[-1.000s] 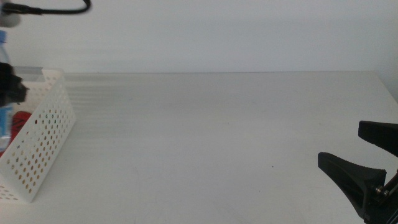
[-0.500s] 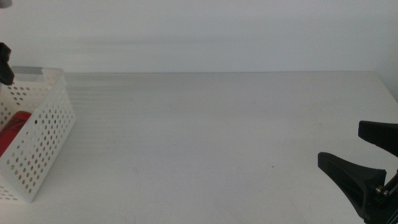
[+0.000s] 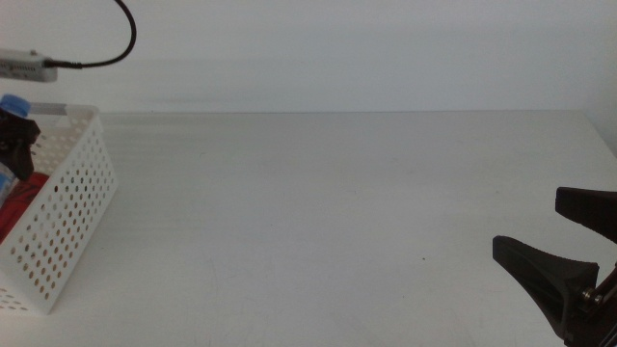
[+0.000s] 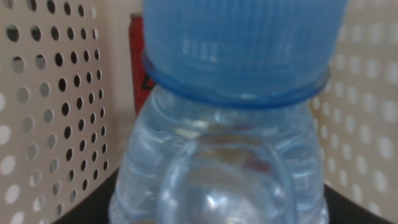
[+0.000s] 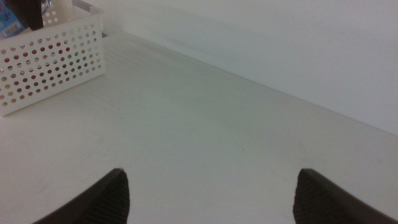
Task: Use arms to grab the bottles and put them into the dustbin to the left of the table.
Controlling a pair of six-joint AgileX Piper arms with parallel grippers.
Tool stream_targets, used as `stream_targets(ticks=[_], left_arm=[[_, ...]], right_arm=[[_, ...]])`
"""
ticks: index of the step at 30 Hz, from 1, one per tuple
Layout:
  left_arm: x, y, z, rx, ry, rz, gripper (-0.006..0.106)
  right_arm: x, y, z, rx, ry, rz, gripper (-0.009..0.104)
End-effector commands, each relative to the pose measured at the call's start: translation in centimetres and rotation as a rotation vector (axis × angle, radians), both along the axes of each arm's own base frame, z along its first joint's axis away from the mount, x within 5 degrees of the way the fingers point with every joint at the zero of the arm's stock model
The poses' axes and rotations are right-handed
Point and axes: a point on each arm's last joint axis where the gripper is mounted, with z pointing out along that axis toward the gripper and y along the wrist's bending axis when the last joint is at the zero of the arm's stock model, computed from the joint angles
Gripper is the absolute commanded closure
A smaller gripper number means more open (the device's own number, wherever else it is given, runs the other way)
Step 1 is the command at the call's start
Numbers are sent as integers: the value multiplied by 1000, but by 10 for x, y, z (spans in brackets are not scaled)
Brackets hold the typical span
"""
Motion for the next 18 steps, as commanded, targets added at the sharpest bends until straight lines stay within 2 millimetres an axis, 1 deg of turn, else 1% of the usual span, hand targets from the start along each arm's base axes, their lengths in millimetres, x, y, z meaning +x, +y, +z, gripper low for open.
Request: stream_targets(ticks=[1, 5, 7, 10, 13, 16, 18], left_arm=[[-3, 0, 28, 20, -84, 30, 105], [5, 3, 12, 21, -60, 34, 105], [9, 4, 5, 21, -55, 32, 103], [10, 5, 2, 26, -50, 31, 95], [11, 6, 2, 35, -58, 27, 81], [12, 6, 3, 37, -69, 27, 58], [12, 6, 3, 38, -70, 27, 38]], right_arm=[[1, 1, 17, 54, -93, 2, 21], [1, 1, 17, 54, -93, 2, 21], [1, 1, 17, 54, -93, 2, 21], [1, 1, 17, 54, -93, 2, 21], [1, 1, 17, 54, -93, 2, 21], [1, 1, 17, 54, -93, 2, 21], [1, 1, 17, 54, -93, 2, 21]])
